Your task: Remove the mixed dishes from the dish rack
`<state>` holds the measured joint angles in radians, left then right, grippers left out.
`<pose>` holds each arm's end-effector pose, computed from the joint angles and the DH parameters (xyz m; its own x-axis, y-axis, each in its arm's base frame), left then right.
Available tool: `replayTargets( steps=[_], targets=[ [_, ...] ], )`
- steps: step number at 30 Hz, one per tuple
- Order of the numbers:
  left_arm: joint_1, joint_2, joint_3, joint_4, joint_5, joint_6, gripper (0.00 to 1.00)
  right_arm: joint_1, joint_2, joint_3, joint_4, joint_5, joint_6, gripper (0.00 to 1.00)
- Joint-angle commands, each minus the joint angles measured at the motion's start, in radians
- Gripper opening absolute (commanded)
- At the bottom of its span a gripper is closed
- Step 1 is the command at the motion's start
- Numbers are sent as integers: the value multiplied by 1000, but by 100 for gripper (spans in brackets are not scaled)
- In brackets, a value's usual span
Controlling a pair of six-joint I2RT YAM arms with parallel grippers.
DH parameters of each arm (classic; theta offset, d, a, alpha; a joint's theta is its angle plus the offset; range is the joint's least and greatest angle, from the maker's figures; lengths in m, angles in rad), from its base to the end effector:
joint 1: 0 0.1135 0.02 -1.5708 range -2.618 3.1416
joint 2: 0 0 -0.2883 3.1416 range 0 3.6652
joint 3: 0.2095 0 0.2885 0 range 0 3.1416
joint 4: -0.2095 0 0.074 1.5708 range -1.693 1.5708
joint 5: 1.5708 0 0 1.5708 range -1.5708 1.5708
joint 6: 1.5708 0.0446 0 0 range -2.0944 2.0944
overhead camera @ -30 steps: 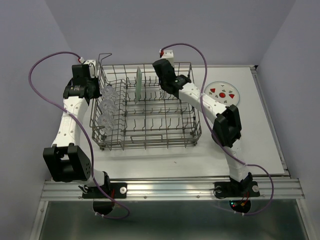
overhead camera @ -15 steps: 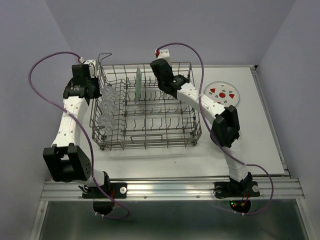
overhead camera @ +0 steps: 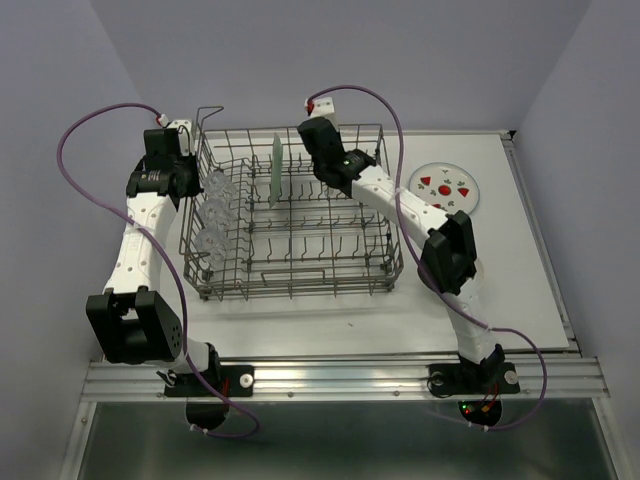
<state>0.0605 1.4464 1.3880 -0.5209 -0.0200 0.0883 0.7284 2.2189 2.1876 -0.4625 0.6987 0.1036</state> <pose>0.3680 0.0232 0.3781 -0.5511 0.0550 -0.8326 -0.0287 0.9960 0.0847 0.4468 0.3602 0.3432 -0.3608 -0.2157 -0.9073 -0.0500 0.9760 -0.2122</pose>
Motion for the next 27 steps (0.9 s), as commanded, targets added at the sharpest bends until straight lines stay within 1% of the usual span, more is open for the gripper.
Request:
replayTargets(
  steps=[1, 5, 7, 10, 16, 21, 25, 27],
  targets=[
    [16, 51, 11, 32, -64, -10, 0, -1, -113, 158, 229, 123, -91, 1],
    [16, 54, 14, 32, -66, -9, 0, 8, -117, 117, 232, 183, -91, 1],
    [16, 52, 14, 32, -64, -12, 0, 8, -116, 86, 235, 252, -73, 1],
    [18, 54, 14, 32, -64, -12, 0, 8, -107, 74, 236, 288, -65, 1],
    [16, 57, 13, 32, -66, -13, 0, 8, -111, 103, 243, 288, -68, 1],
    [16, 58, 17, 30, -69, -13, 0, 8, -139, 146, 243, 256, -68, 1],
    [16, 55, 17, 30, -66, -15, 0, -3, -209, 130, 243, 196, -4, 1],
    [16, 54, 20, 30, -67, -16, 0, -26, -270, 78, 243, 147, 42, 1]
  ],
)
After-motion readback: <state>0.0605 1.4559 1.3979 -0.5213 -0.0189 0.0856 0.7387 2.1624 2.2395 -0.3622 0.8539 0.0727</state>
